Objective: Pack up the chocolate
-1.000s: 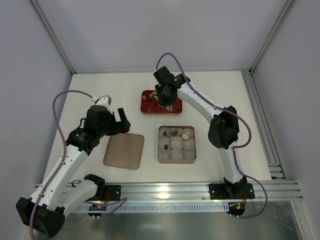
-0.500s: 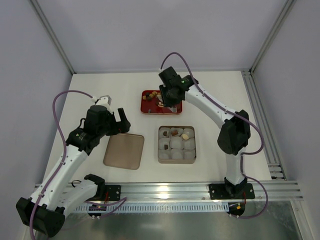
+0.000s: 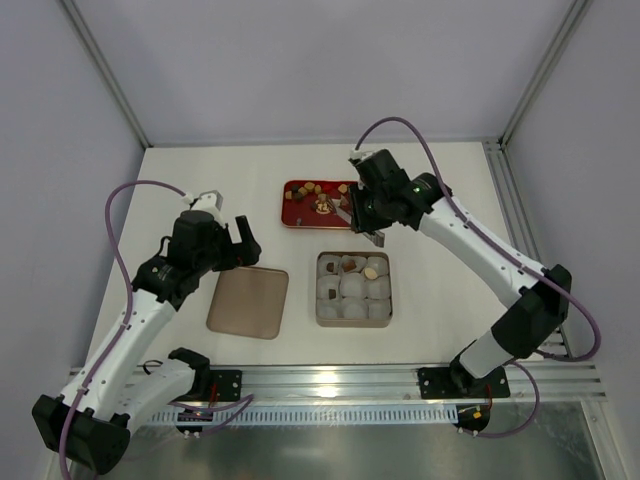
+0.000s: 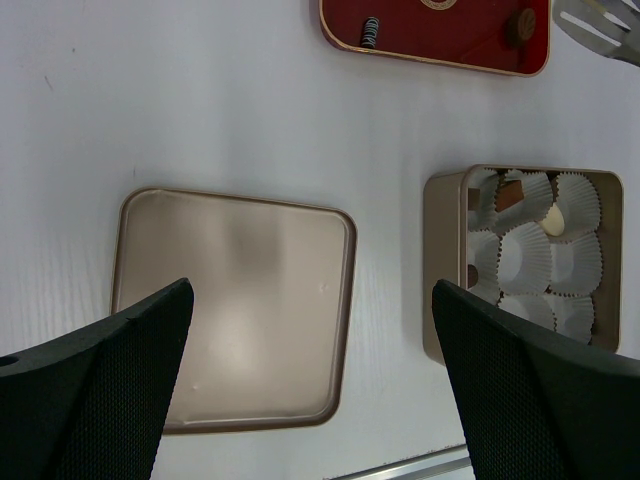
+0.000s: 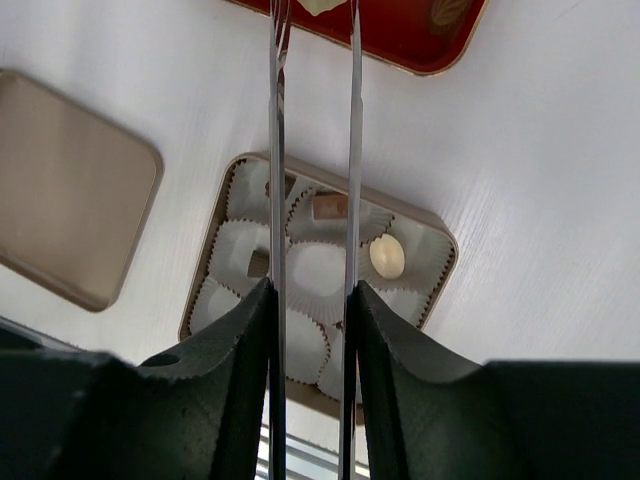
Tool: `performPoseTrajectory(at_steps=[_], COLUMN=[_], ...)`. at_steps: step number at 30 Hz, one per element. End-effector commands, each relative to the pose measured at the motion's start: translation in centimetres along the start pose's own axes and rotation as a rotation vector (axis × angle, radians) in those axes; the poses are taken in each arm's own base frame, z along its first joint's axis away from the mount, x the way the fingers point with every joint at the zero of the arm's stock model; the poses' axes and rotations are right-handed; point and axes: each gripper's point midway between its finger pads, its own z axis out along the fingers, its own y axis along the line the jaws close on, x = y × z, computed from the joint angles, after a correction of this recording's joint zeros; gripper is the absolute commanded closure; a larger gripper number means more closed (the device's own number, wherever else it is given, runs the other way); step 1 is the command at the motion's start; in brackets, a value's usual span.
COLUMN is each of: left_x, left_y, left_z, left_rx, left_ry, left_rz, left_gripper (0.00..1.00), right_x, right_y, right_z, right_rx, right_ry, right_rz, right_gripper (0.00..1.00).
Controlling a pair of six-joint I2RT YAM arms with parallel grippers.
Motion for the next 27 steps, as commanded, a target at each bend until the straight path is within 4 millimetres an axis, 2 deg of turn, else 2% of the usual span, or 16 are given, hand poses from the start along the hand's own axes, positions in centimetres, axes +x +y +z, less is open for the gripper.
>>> performPoseTrajectory(at_steps=[1, 7, 14, 21, 27], left_x=[-0.5, -0.6, -0.5, -0.5, -0.5], left_y=[-0.3, -0.3, -0.3, -0.1, 0.0], left_z=[-0.2, -0.2, 0.0, 0.1, 0.2], left_rx=[0.016, 0.016, 0.013, 0.001, -0.003], left_ry=[-0.028, -0.028, -0.021, -0.022, -0.024], left_rz=[-0.013, -0.012, -0.011, -0.011, -0.011], left_gripper=[0.0, 0.0, 0.0, 0.0, 0.0], right_x=[0.7, 5.3, 10.1, 14.7, 16.6], right_y=[0.2, -0.6, -0.7, -0.4, 0.1], right_z=[-3.3, -6.3, -8.3, -8.5, -7.8], right_rx=[-0.048, -0.09, -0.141, -0.156, -0.162], right_ry=[-0.046, -0.009, 0.061, 0.164, 0.213], right_rz=[0.018, 0.035, 0.047, 0.018, -0.002], right_gripper=[0.62, 0.63, 0.62, 0.62, 0.62])
